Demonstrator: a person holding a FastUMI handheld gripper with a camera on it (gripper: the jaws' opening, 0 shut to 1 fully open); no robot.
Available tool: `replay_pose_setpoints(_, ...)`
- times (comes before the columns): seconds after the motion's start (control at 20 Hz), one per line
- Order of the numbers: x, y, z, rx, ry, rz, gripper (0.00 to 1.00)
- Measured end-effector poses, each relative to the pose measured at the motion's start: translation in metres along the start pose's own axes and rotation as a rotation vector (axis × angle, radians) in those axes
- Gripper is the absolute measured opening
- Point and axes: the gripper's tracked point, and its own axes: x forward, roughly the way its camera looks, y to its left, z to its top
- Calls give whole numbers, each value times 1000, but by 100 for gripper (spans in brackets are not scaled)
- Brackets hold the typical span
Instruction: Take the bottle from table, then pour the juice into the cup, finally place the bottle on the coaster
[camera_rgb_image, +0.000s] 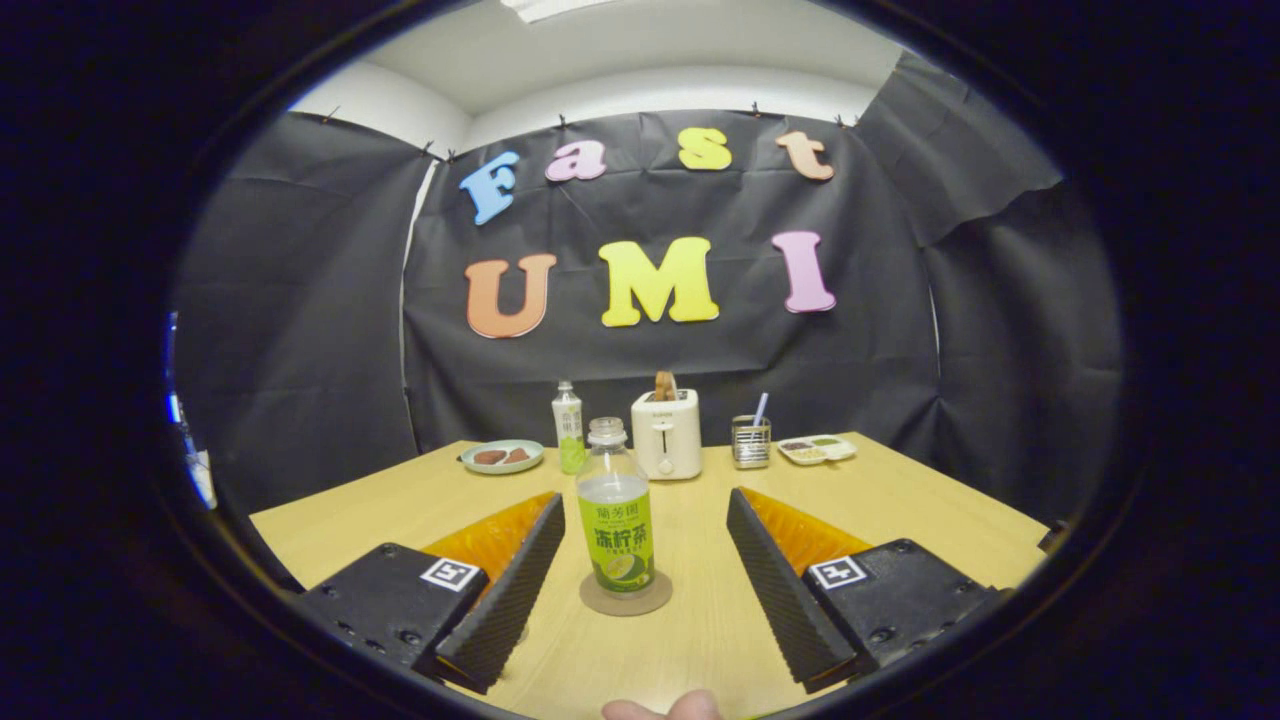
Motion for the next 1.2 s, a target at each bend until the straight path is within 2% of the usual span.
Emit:
replay_pose_setpoints(0.2, -53, -5, 6, -30, -26, -44, 100)
replay_pose_setpoints(0.5, -121, 5, 20, -44, -106, -35, 100)
replay_pose_setpoints(1.2, -128, 13, 11, -87, -96, -82, 100)
